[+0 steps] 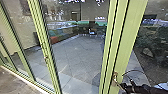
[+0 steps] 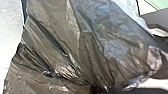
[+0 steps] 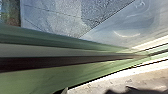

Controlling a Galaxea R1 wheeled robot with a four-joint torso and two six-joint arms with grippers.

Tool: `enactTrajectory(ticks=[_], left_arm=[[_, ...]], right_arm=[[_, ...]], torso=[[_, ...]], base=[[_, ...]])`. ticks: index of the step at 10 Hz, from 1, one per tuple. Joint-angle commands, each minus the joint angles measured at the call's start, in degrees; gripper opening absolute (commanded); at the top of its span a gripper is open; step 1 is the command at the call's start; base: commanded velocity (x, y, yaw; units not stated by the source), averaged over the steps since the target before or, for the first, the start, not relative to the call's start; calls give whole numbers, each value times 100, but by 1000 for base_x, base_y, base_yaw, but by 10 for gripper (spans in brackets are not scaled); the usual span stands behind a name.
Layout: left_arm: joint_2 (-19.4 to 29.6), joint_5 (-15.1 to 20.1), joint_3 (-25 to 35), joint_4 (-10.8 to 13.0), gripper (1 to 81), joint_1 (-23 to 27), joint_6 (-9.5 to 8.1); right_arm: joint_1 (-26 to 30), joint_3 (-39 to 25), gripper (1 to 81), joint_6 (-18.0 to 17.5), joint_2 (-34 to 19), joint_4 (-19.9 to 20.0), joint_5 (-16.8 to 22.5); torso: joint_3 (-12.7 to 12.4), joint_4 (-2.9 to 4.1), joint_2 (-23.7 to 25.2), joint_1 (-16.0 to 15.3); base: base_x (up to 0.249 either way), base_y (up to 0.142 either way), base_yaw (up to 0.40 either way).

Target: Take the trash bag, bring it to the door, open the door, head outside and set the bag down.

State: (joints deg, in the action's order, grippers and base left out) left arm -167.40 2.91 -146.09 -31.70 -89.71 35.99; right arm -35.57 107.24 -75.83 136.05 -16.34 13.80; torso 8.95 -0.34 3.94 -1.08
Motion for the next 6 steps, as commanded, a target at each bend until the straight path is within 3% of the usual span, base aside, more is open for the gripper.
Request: enactTrajectory(ticks=[1, 6], left_arm=[[31, 508, 37, -12, 10, 133, 22], [31, 508, 37, -12, 10, 133, 22]], right_arm=[[599, 77, 811, -213, 470, -291, 510], [783, -213, 811, -213, 84, -308, 527]], torso=[[0, 0, 0, 0], [0, -2, 2, 6]], base=[[81, 0, 0], [86, 0, 0]])
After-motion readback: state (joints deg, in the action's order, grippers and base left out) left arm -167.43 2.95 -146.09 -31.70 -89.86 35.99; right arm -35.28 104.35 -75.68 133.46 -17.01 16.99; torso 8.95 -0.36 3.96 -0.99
